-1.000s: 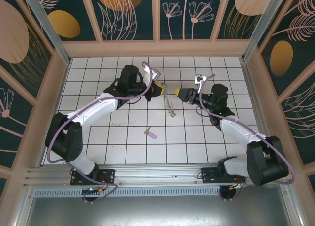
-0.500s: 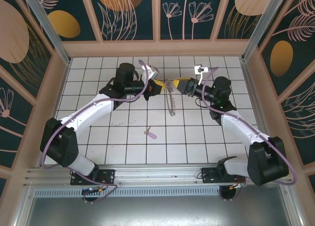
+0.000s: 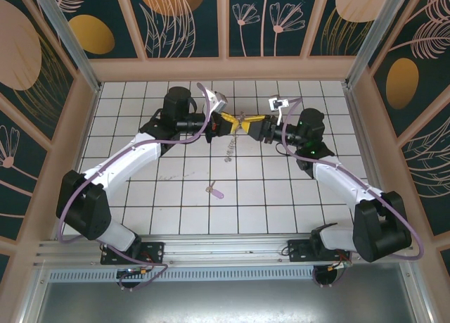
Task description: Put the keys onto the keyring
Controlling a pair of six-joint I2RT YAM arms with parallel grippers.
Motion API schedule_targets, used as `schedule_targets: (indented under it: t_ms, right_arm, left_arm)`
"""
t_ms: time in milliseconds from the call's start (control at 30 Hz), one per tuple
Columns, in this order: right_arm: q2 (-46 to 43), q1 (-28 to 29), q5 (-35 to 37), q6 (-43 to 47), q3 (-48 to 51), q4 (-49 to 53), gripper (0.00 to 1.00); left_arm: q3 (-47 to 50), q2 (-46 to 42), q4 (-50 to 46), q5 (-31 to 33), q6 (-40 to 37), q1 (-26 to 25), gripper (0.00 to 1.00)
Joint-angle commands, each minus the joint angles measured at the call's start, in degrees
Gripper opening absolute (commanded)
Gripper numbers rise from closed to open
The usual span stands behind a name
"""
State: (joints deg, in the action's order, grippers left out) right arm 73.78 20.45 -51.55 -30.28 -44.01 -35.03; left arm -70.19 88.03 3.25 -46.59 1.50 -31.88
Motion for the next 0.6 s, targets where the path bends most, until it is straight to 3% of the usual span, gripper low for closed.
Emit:
schedule_targets:
  t_ms: [0,400,567]
  right_arm:
    - [-0.65,0.69,-1.73,1.81,-2.11,-0.22,0.40]
    - [-0.30,0.73,-2.24,1.63,-3.79,-0.86,0.40]
    - [-0.39,0.80,-3.15,1.85,-3.80,-0.70,0.33]
  left_arm:
    - [-2.40,-1.63,2.47,-3.11,-0.08,-0.28,0.00]
    - [-2.58,-0.21,2.71,-5.13,0.85,-0.27,0.00]
    - [-2.66,0.13,3.08,-5.31,1.27,-0.29,0.00]
